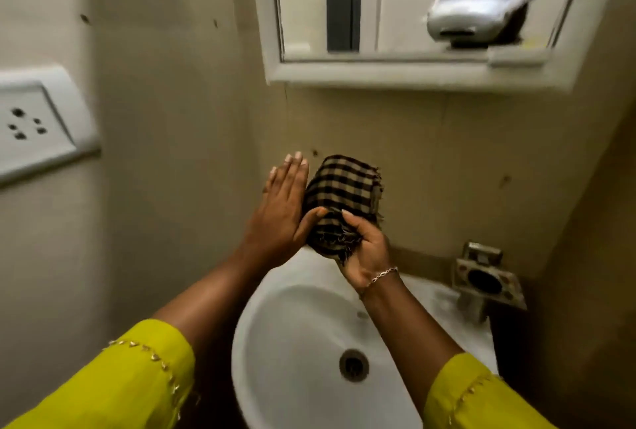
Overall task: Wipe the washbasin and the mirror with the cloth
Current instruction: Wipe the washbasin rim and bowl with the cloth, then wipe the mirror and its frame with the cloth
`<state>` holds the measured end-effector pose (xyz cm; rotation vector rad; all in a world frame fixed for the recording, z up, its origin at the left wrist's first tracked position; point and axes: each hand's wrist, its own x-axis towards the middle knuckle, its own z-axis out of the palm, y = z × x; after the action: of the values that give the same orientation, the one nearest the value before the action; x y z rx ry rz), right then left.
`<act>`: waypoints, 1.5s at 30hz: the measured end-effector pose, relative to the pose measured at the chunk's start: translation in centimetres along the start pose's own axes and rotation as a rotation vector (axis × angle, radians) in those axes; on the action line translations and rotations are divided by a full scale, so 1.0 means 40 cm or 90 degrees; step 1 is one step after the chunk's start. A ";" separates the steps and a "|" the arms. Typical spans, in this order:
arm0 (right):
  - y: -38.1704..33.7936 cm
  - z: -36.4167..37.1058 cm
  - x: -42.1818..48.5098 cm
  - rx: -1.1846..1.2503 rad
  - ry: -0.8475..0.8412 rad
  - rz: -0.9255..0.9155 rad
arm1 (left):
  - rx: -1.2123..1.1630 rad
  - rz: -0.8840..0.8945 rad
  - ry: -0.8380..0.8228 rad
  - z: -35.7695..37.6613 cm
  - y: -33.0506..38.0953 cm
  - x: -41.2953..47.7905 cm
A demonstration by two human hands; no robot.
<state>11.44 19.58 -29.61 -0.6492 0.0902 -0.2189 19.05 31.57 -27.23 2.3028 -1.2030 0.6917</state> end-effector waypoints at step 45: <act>-0.745 0.625 0.099 -0.560 0.422 -1.104 | 0.066 0.305 0.434 -0.455 -0.017 0.754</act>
<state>13.90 10.34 8.28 -1.3710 0.2464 -2.1634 30.47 24.16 5.25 1.6034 -1.3767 1.5784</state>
